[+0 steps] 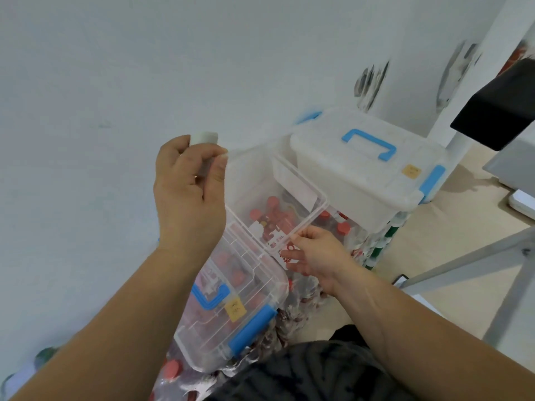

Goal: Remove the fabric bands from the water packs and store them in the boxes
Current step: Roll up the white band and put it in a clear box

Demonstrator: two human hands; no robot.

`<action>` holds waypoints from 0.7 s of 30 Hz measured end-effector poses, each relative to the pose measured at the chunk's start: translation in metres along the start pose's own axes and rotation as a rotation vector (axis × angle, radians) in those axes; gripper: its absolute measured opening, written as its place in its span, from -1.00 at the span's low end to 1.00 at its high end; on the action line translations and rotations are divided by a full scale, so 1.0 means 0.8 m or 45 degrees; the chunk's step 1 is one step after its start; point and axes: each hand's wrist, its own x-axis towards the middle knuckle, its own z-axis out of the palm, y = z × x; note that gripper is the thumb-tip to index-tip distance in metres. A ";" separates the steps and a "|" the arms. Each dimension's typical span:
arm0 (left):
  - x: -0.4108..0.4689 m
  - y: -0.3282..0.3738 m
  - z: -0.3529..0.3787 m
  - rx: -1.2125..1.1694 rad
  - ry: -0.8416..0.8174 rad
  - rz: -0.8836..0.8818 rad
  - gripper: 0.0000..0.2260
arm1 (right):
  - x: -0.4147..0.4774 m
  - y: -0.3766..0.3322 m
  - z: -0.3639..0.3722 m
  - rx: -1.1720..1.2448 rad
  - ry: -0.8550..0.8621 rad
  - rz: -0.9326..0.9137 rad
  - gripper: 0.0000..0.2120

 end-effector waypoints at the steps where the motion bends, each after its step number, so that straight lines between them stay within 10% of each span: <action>1: 0.002 0.000 -0.002 -0.033 0.038 -0.026 -0.90 | -0.001 -0.001 -0.002 0.008 -0.002 0.009 -0.86; 15: -0.053 -0.003 -0.019 0.272 -0.114 0.218 -0.83 | -0.050 -0.043 -0.033 -0.317 0.157 -0.204 -0.55; 21: -0.083 -0.020 -0.051 0.283 -0.165 0.232 -0.79 | -0.065 -0.094 -0.009 0.072 0.116 -0.289 -0.62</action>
